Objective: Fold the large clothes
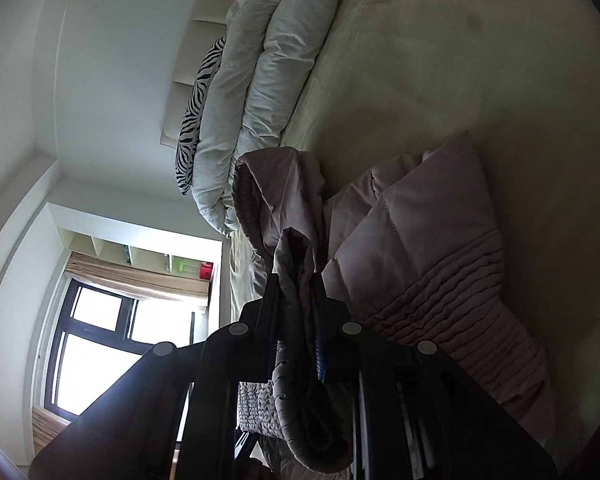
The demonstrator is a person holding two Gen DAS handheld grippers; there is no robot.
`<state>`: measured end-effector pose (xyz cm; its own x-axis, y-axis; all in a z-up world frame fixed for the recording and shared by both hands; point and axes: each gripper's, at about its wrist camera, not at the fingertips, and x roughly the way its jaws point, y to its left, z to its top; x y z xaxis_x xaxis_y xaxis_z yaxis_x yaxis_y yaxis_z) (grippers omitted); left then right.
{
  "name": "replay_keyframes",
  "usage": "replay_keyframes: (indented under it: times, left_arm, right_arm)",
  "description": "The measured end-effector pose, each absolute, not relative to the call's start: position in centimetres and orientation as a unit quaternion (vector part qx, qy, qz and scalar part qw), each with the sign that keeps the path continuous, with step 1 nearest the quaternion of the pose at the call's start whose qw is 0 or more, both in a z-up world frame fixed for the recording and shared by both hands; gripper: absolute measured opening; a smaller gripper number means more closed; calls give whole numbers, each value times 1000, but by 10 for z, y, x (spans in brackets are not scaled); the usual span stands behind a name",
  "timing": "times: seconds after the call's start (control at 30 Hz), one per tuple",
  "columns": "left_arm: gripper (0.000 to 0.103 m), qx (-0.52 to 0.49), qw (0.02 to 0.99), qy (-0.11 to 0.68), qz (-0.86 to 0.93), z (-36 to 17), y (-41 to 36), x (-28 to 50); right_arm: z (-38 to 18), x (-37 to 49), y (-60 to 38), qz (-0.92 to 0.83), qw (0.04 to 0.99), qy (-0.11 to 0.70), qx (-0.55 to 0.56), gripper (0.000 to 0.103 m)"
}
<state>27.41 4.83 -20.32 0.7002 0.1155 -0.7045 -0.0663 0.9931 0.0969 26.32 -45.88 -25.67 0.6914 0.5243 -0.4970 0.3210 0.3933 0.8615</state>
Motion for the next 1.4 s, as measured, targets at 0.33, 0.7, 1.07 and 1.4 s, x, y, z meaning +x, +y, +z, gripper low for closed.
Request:
replay_keyframes:
  times: [0.33, 0.7, 1.07, 1.4]
  left_arm:
    - [50, 67, 917, 388, 59, -203, 38, 267]
    - [69, 49, 922, 382, -34, -144, 38, 198]
    - [68, 74, 909, 409, -36, -174, 6, 330]
    - [63, 107, 906, 409, -23, -189, -5, 309]
  right_arm:
    - [-327, 238, -499, -14, 736, 407, 542, 5]
    - [-213, 241, -409, 116, 820, 425, 366, 6]
    - [-286, 252, -384, 116, 781, 472, 391, 0]
    - [-274, 257, -377, 111, 807, 471, 338, 6]
